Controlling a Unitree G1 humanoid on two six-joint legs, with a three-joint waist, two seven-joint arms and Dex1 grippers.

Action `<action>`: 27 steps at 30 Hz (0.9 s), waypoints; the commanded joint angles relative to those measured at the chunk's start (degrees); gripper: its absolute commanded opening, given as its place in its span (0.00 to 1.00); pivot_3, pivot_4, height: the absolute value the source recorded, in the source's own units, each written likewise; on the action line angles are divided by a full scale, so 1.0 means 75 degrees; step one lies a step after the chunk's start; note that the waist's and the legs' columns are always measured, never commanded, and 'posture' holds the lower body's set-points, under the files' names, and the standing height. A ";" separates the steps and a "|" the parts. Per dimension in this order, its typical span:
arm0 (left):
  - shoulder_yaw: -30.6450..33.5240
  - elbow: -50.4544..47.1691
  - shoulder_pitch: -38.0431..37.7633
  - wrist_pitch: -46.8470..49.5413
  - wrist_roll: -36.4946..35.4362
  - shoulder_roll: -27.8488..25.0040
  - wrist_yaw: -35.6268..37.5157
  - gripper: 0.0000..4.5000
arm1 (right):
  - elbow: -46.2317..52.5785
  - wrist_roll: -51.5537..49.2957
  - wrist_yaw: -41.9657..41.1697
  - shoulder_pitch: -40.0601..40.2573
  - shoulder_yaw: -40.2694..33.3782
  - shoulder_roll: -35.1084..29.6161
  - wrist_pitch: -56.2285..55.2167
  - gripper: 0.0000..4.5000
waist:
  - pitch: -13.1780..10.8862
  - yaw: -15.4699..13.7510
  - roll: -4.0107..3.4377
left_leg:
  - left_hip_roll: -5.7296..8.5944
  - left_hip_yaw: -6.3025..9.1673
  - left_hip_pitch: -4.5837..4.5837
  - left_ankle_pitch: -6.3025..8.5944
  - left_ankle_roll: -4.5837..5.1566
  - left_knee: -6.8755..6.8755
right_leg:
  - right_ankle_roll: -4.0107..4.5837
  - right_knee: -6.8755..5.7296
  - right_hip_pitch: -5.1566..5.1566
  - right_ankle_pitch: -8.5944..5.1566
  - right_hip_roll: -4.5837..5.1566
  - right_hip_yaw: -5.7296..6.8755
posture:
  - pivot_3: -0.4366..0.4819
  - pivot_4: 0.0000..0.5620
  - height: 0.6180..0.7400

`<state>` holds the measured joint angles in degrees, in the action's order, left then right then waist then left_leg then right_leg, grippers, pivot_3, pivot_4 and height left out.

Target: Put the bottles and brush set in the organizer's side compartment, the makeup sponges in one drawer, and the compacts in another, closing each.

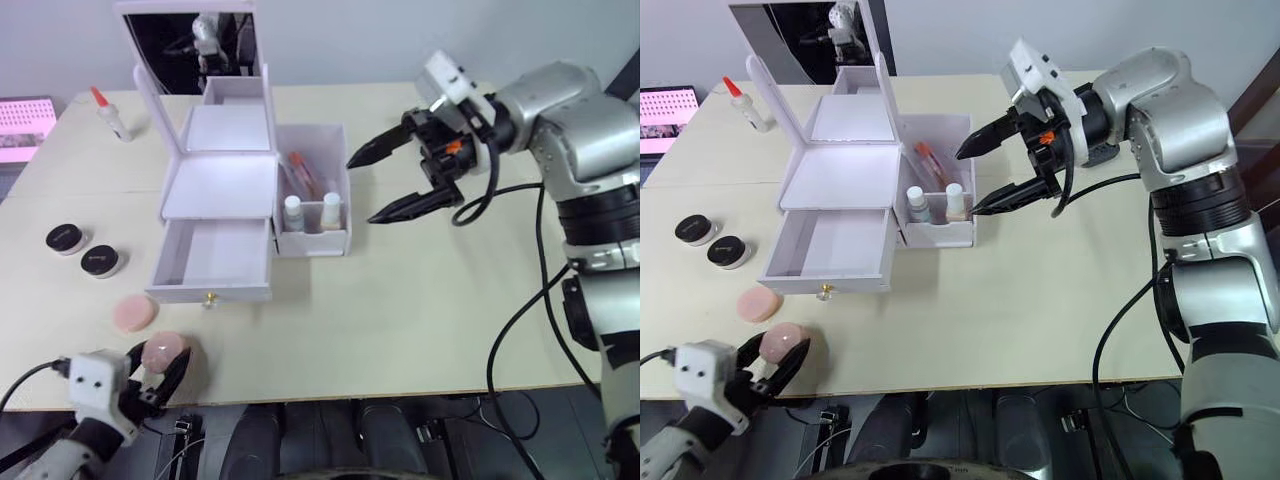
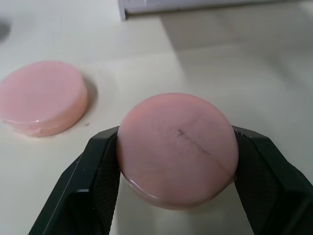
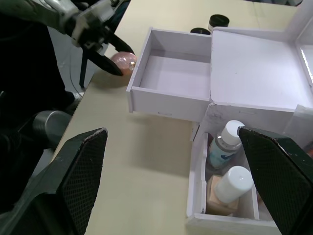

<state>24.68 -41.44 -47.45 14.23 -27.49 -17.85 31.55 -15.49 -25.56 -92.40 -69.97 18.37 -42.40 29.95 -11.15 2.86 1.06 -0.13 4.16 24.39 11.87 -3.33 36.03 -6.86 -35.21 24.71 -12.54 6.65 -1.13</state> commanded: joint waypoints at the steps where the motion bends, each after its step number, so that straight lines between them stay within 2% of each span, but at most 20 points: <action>1: 0.1287 -0.1276 -0.1202 -0.0427 -0.1393 -0.0106 0.0771 0.60 | -0.0393 -0.0281 -0.0014 -0.0437 0.0170 0.0069 -0.0428 1.00 | -0.0005 0.0053 0.0012 | 0.0000 -0.0006 0.0005 0.0001 -0.0001 0.0000 | 0.0001 0.0003 0.0004 0.0000 0.0006 0.0000 | 0.48 0.27 1.00; 5: 0.2793 -0.1681 -0.2057 -0.0120 -0.2745 -0.0864 0.1094 0.60 | -0.0709 -0.0661 -0.0014 -0.0549 0.0590 -0.0002 -0.0745 1.00 | -0.0012 0.0051 0.0007 | 0.0000 -0.0006 0.0008 0.0003 0.0001 -0.0009 | -0.0012 0.0013 0.0019 -0.0010 0.0010 0.0004 | 0.48 0.27 1.00; 8: 0.4588 -0.1824 -0.1978 0.0231 -0.4859 -0.2521 0.0837 0.60 | -0.1001 -0.0816 -0.0014 -0.0651 0.0722 -0.0026 -0.0891 1.00 | -0.0016 0.0045 0.0014 | 0.0000 -0.0003 0.0017 0.0004 0.0000 -0.0003 | -0.0024 0.0011 0.0022 -0.0018 0.0011 0.0005 | 0.48 0.27 1.00; 9: 0.4988 -0.1692 -0.1846 0.0385 -0.5348 -0.2985 0.0683 0.60 | -0.1062 -0.0796 -0.0014 -0.0662 0.0700 -0.0002 -0.0949 1.00 | -0.0019 0.0041 0.0007 | -0.0001 0.0002 0.0016 0.0012 -0.0014 -0.0001 | -0.0023 0.0011 0.0051 -0.0017 0.0011 0.0007 | 0.48 0.27 1.00; 12: 0.5703 -0.1151 -0.1156 0.1079 -0.6666 -0.4537 0.0108 0.60 | -0.0863 -0.0931 -0.0014 -0.0490 0.0538 -0.0065 -0.0901 1.00 | -0.0022 0.0126 -0.0004 | -0.0001 -0.0023 0.0016 0.0014 -0.0018 -0.0002 | -0.0016 0.0017 0.0019 -0.0012 0.0020 0.0001 | 0.48 0.27 1.00; 16: 0.5289 -0.0305 0.0278 0.2077 -0.7488 -0.6245 -0.0735 0.60 | -0.0419 -0.0811 -0.0013 -0.0074 0.0104 -0.0108 -0.0599 1.00 | -0.0022 0.0162 0.0000 | 0.0000 -0.0025 0.0007 0.0000 0.0006 -0.0006 | 0.0012 -0.0014 0.0018 0.0008 0.0014 0.0000 | 0.48 0.27 1.00; 18: 0.4952 -0.0063 0.0917 0.2429 -0.7580 -0.6671 -0.0894 0.60 | -0.0218 -0.0710 0.0013 0.0100 -0.0099 -0.0125 -0.0450 1.00 | -0.0024 0.0160 -0.0003 | -0.0001 -0.0023 0.0003 -0.0001 0.0008 -0.0028 | 0.0003 -0.0028 0.0031 0.0004 0.0008 -0.0001 | 0.48 0.27 1.00; 21: 0.4000 0.0640 0.2074 0.2761 -0.7405 -0.7239 -0.1060 0.60 | 0.0342 -0.0704 0.0234 0.0506 -0.0444 -0.0283 -0.0104 1.00 | -0.0025 0.0138 -0.0005 | -0.0015 -0.0023 -0.0003 -0.0003 0.0010 -0.0064 | -0.0011 -0.0046 0.0053 -0.0004 -0.0012 -0.0001 | 0.48 0.27 1.00; 24: 0.2498 0.1295 0.3323 0.2741 -0.6808 -0.7358 -0.1103 0.60 | 0.1029 -0.0820 0.0550 0.0987 -0.0840 -0.0493 0.0333 1.00 | -0.0026 0.0110 -0.0008 | -0.0044 -0.0022 -0.0008 -0.0003 0.0010 -0.0082 | -0.0010 -0.0054 0.0062 -0.0006 -0.0045 -0.0001 | 0.48 0.27 1.00; 27: 0.1716 0.1548 0.3986 0.2827 -0.6113 -0.7023 -0.0969 0.60 | 0.1485 -0.0864 0.0782 0.1258 -0.1138 -0.0616 0.0697 1.00 | -0.0027 0.0141 -0.0010 | -0.0067 -0.0026 -0.0014 -0.0003 0.0010 -0.0087 | 0.0002 -0.0046 0.0062 0.0001 -0.0068 -0.0004 | 0.48 0.27 1.00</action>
<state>39.06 -30.28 -18.47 35.31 -76.13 -71.08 23.67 -7.13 -30.74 -87.44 -59.92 12.75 -46.22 34.10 -11.35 3.92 0.98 -0.69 3.92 24.29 11.84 -3.25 35.37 -6.82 -35.52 25.18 -12.51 6.08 -1.19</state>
